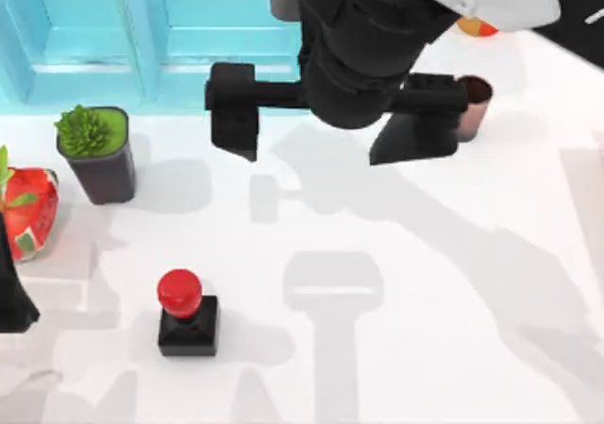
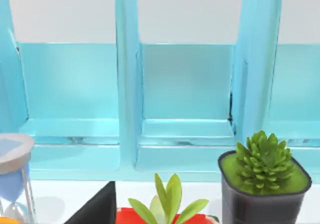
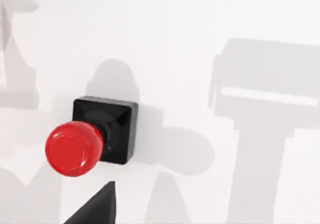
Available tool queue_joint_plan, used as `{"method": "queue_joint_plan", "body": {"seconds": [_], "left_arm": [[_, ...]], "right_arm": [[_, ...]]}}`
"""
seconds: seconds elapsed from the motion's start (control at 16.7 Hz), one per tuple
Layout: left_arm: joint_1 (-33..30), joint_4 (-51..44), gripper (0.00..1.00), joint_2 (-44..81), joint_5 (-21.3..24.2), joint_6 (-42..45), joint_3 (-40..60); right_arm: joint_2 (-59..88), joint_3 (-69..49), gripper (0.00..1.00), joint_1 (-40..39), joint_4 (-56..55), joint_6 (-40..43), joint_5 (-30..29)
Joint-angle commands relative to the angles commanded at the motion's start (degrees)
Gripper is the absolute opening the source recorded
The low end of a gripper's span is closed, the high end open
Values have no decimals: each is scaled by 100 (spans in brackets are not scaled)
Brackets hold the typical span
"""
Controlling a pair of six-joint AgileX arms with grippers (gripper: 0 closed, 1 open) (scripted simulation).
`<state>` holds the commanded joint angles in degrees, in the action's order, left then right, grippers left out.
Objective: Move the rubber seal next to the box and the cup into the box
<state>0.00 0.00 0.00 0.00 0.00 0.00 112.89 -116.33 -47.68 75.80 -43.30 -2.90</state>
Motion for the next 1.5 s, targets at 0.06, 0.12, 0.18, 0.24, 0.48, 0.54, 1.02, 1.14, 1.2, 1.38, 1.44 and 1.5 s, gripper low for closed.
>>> {"method": "queue_joint_plan", "body": {"seconds": [0.06, 0.12, 0.18, 0.24, 0.48, 0.54, 1.02, 1.14, 1.2, 1.38, 1.44, 1.5], "left_arm": [[0, 0, 100, 0, 0, 0, 0], [0, 0, 100, 0, 0, 0, 0], [0, 0, 100, 0, 0, 0, 0], [0, 0, 100, 0, 0, 0, 0], [0, 0, 100, 0, 0, 0, 0], [0, 0, 100, 0, 0, 0, 0], [0, 0, 100, 0, 0, 0, 0], [0, 0, 100, 0, 0, 0, 0], [0, 0, 100, 0, 0, 0, 0], [0, 0, 100, 0, 0, 0, 0], [0, 0, 100, 0, 0, 0, 0], [0, 0, 100, 0, 0, 0, 0]], "right_arm": [[554, -621, 100, -189, 346, -216, -68], [1085, -1234, 100, -367, 674, -426, -139], [1577, -1829, 100, -530, 972, -628, -210], [2043, -2407, 100, -683, 1249, -823, -282], [3550, -4435, 100, -1171, 2108, -1497, -552], [3834, -4848, 100, -1261, 2260, -1634, -611], [4659, -6069, 100, -1519, 2666, -2057, -802], [4659, -6069, 100, -1519, 2666, -2057, -802], [4657, -6058, 100, -1489, 2655, -2051, -794], [4874, -6289, 100, -1490, 2701, -2031, -803], [5056, -6485, 100, -1485, 2737, -2023, -806], [5273, -6743, 100, -1476, 2781, -2014, -808]]}}
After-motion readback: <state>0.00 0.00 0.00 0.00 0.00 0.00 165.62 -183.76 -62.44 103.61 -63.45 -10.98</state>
